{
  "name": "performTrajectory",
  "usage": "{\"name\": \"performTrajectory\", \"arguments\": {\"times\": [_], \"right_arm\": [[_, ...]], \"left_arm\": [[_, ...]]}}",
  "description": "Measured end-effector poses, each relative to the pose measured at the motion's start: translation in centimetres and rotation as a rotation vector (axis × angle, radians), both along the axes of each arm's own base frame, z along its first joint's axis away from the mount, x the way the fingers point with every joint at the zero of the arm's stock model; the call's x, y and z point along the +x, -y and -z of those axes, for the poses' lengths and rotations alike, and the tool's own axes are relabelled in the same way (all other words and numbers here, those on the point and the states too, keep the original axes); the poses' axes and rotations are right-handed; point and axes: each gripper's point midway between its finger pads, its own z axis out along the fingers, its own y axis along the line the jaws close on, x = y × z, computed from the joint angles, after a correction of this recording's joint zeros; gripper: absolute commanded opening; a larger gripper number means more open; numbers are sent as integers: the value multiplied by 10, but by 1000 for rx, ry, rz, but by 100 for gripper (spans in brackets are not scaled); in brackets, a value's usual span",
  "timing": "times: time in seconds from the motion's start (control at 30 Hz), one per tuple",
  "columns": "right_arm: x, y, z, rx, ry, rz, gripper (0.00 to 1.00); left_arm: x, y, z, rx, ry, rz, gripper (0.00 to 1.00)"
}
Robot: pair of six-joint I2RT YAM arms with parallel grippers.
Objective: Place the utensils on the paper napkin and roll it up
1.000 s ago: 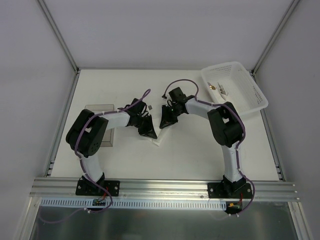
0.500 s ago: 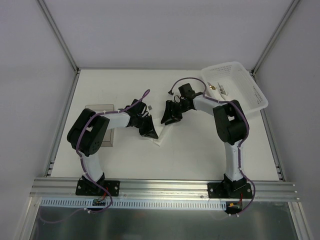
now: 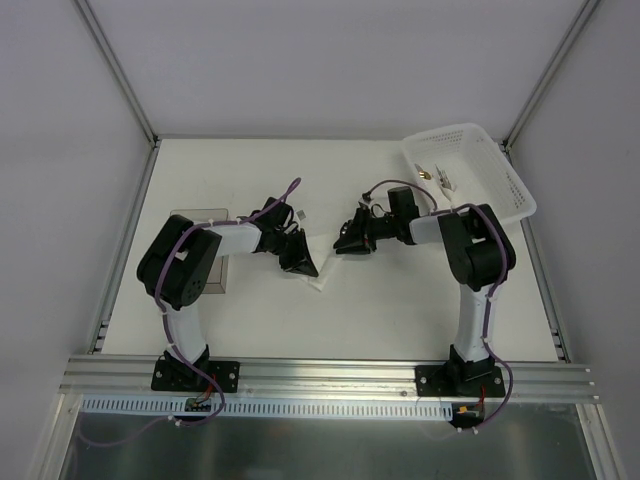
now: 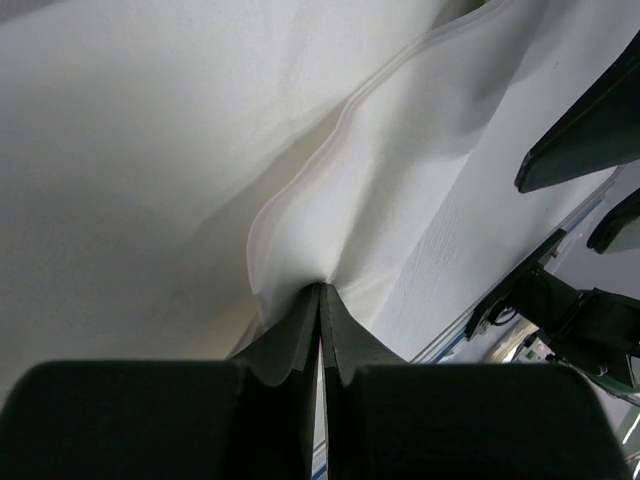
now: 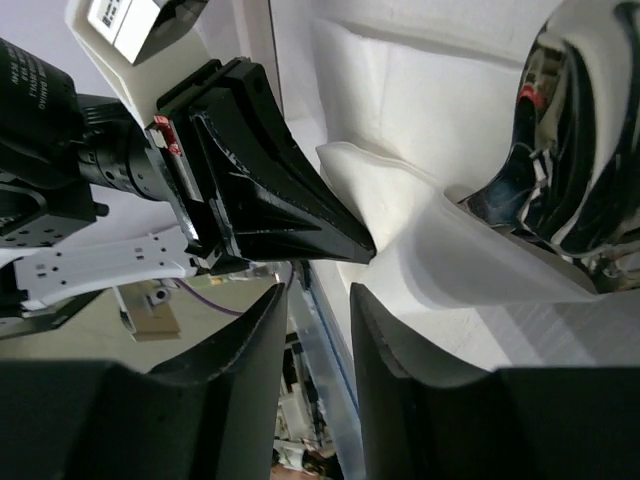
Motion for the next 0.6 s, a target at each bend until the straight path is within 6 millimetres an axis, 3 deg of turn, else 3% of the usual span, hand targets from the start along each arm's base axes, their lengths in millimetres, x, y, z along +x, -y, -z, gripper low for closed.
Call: {"name": "performTrajectory", "arguments": {"times": [0.1, 0.37, 0.6], "right_arm": [[-1, -3, -1, 40, -39, 41, 32], [20, -15, -21, 102, 4, 119, 19], [13, -14, -1, 65, -36, 161, 13]], "left_arm": [[1, 0, 1, -12, -10, -5, 0], [3, 4, 1, -46, -31, -15, 0], [4, 3, 2, -50, -33, -28, 0]]}}
